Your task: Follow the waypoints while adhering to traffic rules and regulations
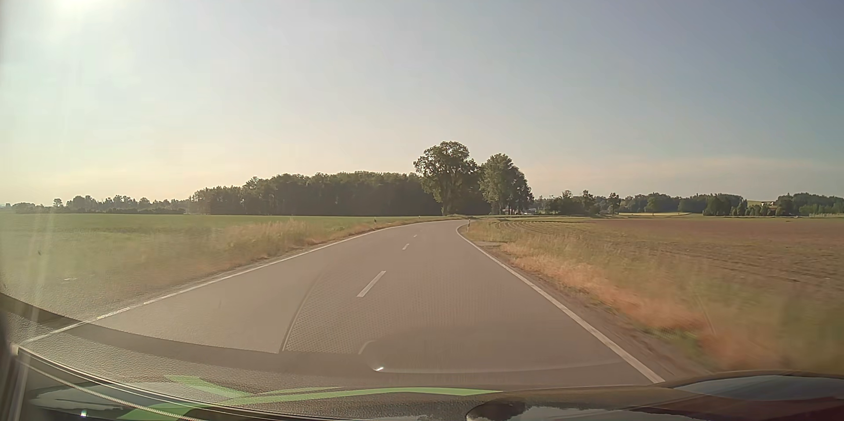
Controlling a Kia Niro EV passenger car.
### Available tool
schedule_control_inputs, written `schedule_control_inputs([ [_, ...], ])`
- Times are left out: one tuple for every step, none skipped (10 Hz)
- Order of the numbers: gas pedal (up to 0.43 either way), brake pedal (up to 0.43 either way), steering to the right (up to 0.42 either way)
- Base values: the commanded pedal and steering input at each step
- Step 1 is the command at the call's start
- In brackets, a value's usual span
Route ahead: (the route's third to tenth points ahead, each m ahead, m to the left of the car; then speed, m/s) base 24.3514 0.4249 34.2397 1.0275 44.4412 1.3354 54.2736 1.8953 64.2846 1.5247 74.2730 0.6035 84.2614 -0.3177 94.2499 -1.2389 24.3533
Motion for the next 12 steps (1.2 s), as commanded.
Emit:
schedule_control_inputs([
  [0.157,0.0,-0.006],
  [0.13,0.0,-0.006],
  [0.118,0.0,-0.006],
  [0.11,0.0,-0.006],
  [0.11,0.0,-0.006],
  [0.11,0.0,-0.006],
  [0.11,0.0,-0.007],
  [0.11,0.0,-0.006],
  [0.11,0.0,-0.006],
  [0.11,0.0,-0.004],
  [0.11,0.0,-0.002],
  [0.11,0.0,-0.002],
])
